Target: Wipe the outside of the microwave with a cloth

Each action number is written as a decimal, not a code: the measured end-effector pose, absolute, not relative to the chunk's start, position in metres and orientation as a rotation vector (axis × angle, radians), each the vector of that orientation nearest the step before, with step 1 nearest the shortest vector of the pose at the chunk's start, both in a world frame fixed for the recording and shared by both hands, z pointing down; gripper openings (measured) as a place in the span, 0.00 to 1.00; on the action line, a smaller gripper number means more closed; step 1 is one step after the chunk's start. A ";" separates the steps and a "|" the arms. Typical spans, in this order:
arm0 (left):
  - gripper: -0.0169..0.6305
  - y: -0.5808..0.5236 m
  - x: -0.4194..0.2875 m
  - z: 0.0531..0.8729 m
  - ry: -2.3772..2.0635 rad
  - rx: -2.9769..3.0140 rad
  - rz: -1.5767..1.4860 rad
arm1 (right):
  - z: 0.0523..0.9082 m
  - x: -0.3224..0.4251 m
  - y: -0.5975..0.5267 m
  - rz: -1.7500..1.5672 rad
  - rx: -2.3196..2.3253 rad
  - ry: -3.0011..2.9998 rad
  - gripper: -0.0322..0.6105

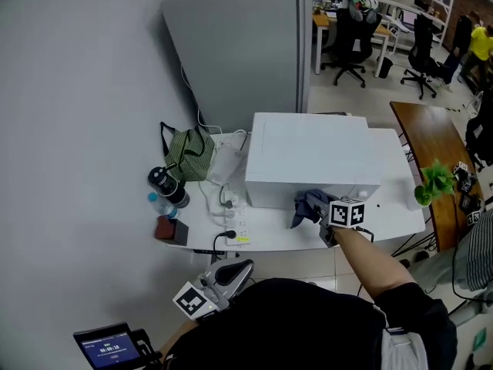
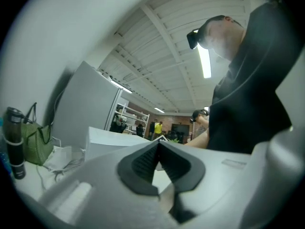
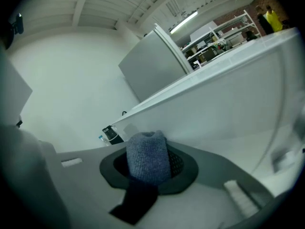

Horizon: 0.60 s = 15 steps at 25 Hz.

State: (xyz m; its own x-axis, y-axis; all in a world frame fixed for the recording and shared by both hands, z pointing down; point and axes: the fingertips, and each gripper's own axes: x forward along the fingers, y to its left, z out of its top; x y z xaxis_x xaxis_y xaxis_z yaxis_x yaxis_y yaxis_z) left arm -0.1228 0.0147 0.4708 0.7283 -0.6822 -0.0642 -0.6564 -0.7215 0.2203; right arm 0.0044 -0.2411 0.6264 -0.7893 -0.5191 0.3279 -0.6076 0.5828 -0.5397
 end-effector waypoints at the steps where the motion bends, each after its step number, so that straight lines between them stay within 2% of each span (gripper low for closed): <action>1: 0.03 0.011 -0.114 0.471 -1.044 2.760 -0.206 | 0.629 0.026 -0.243 0.991 1.001 -2.658 0.17; 5: 0.03 -0.002 -0.090 0.472 -0.952 2.793 -0.190 | 0.638 0.098 -0.251 0.997 1.167 -2.594 0.17; 8: 0.03 -0.005 -0.077 0.472 -0.903 2.811 -0.177 | 0.635 0.122 -0.251 0.952 1.235 -2.575 0.17; 12: 0.03 -0.004 -0.071 0.471 -0.888 2.812 -0.168 | 0.628 0.116 -0.247 0.961 1.232 -2.582 0.17; 15: 0.03 0.002 -0.081 0.479 -0.917 2.782 -0.186 | 0.640 0.074 -0.227 0.973 1.082 -2.597 0.17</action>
